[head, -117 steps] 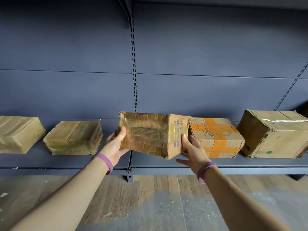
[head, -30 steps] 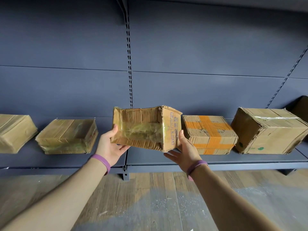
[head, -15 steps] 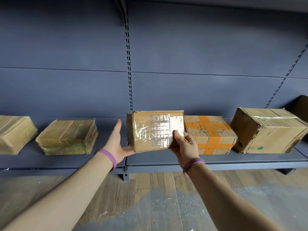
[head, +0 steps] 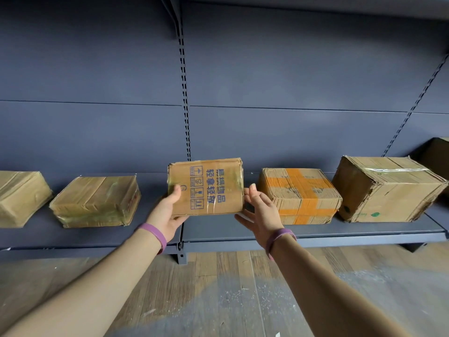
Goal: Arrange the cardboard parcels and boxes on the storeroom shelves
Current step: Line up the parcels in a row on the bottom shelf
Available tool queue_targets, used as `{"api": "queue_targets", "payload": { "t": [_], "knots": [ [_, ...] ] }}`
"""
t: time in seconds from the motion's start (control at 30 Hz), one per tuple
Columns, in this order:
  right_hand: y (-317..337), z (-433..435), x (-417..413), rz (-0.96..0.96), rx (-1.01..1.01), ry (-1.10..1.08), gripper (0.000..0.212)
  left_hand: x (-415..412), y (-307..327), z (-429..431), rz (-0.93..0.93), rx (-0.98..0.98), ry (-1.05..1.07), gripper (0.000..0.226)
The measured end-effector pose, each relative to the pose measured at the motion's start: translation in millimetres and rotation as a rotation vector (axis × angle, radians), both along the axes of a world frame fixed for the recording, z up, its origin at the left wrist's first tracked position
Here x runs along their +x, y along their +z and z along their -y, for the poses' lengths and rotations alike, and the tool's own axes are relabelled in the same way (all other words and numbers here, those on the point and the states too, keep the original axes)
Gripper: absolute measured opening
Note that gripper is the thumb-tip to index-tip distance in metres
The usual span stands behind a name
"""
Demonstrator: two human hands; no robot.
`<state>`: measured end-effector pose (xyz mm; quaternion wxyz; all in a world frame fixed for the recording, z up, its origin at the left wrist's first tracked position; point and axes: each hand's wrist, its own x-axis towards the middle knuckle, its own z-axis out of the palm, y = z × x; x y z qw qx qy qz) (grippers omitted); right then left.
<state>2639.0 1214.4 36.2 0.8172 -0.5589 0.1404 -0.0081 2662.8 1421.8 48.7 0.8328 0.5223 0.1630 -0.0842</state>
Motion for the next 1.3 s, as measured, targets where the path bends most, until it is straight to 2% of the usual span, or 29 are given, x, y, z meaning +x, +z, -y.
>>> {"api": "queue_targets", "payload": {
  "t": [0.13, 0.23, 0.3, 0.43, 0.53, 0.63, 0.7, 0.73, 0.83, 0.93, 1.03, 1.13, 1.23, 1.3],
  "knots": [
    [-1.1, 2.2, 4.9, -0.064, -0.081, -0.117, 0.027, -2.1, 2.7, -8.9, 0.007, -0.082, 0.064, 0.033],
    [-3.8, 8.5, 6.1, -0.11, -0.069, -0.135, 0.06, -2.6, 3.3, -13.6, 0.019, -0.164, 0.088, 0.033],
    [-5.9, 14.5, 5.7, -0.107, -0.019, -0.128, 0.068, -2.5, 3.2, -17.3, 0.019, -0.214, 0.09, 0.032],
    [-6.5, 19.9, 3.3, -0.055, 0.076, -0.034, 0.046, -5.9, 4.0, -19.3, 0.014, -0.201, 0.02, 0.037],
    [-4.3, 19.4, 1.2, -0.031, 0.141, -0.046, 0.035, -6.7, 4.9, -19.1, -0.022, -0.113, -0.035, 0.042],
    [-6.6, 21.8, -1.1, 0.014, 0.095, -0.093, 0.017, -5.8, 9.9, -15.7, -0.054, -0.048, -0.085, 0.042],
    [-8.5, 21.6, -2.2, 0.051, 0.01, -0.132, 0.018, -5.6, 12.7, -11.2, -0.103, 0.022, -0.092, 0.035],
    [-9.1, 20.9, -2.1, 0.07, -0.023, -0.149, 0.021, -4.4, 12.6, -9.3, -0.142, 0.096, -0.091, 0.04],
    [-6.8, 17.1, -3.5, 0.105, -0.069, -0.202, 0.025, -1.7, 14.9, -5.3, -0.245, 0.318, -0.093, 0.075],
    [-6.4, 15.2, -5.6, 0.112, -0.065, -0.223, 0.024, 12.3, 14.4, -9.8, -0.216, 0.347, 0.018, 0.081],
    [-6.5, 13.9, -6.3, 0.115, -0.081, -0.207, 0.024, 22.4, 22.0, -13.8, -0.217, 0.343, -0.022, 0.107],
    [-7.2, 12.8, -6.4, 0.12, -0.139, -0.164, 0.02, 17.5, 33.4, -14.1, -0.237, 0.347, -0.14, 0.093],
    [-7.7, 10.6, -5.7, 0.157, -0.268, -0.086, 0.022, 10.0, 31.7, -12.6, -0.209, 0.456, -0.231, 0.059],
    [-6.7, 10.5, -4.2, 0.18, -0.328, -0.032, 0.031, 10.0, 24.9, -13.8, -0.177, 0.462, -0.195, 0.036]
  ]
}}
